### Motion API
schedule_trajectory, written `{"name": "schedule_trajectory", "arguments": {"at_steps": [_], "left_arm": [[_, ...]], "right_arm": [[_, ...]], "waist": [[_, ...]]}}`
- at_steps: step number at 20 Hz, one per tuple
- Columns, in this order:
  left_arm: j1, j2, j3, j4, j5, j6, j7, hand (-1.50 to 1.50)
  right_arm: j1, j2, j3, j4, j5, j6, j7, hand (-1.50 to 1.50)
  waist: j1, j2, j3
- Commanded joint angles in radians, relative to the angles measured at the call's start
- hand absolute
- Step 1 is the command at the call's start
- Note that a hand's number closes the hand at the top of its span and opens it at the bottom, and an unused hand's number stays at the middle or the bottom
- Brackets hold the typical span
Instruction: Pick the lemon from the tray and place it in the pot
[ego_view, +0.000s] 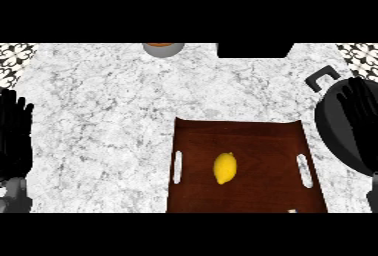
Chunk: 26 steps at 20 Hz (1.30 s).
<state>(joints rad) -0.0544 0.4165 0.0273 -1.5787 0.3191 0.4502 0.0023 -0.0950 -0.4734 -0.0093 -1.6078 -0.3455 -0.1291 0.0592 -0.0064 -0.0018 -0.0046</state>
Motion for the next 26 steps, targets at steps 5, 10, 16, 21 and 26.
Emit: {"name": "schedule_trajectory", "arguments": {"at_steps": [5, 10, 16, 21, 26], "left_arm": [[-0.063, 0.04, -0.072, -0.094, -0.043, -0.091, 0.107, 0.0], [-0.132, 0.035, -0.079, -0.015, 0.004, -0.14, 0.162, 0.0], [-0.104, 0.003, -0.068, -0.091, -0.021, -0.139, 0.19, 0.0], [-0.088, -0.017, -0.088, -0.09, -0.051, -0.143, 0.179, 0.0], [-0.154, -0.022, -0.089, -0.02, -0.064, -0.147, 0.17, 0.0]], "right_arm": [[-0.111, 0.11, 0.057, 0.196, 0.209, -0.083, -0.186, 1.5], [0.013, 0.125, 0.171, 0.232, 0.521, -0.321, -0.263, -1.5], [0.108, 0.137, 0.177, 0.089, 0.485, -0.241, -0.415, -1.5], [0.062, -0.006, 0.231, -0.105, 0.543, -0.094, -0.077, -1.5], [-0.023, -0.088, 0.367, -0.112, 0.594, 0.109, 0.186, -1.5]], "waist": [[0.021, 0.004, 0.006], [0.006, 0.005, 0.006], [0.001, -0.001, 0.004], [0.003, -0.003, 0.003], [0.009, 0.003, 0.0]]}}
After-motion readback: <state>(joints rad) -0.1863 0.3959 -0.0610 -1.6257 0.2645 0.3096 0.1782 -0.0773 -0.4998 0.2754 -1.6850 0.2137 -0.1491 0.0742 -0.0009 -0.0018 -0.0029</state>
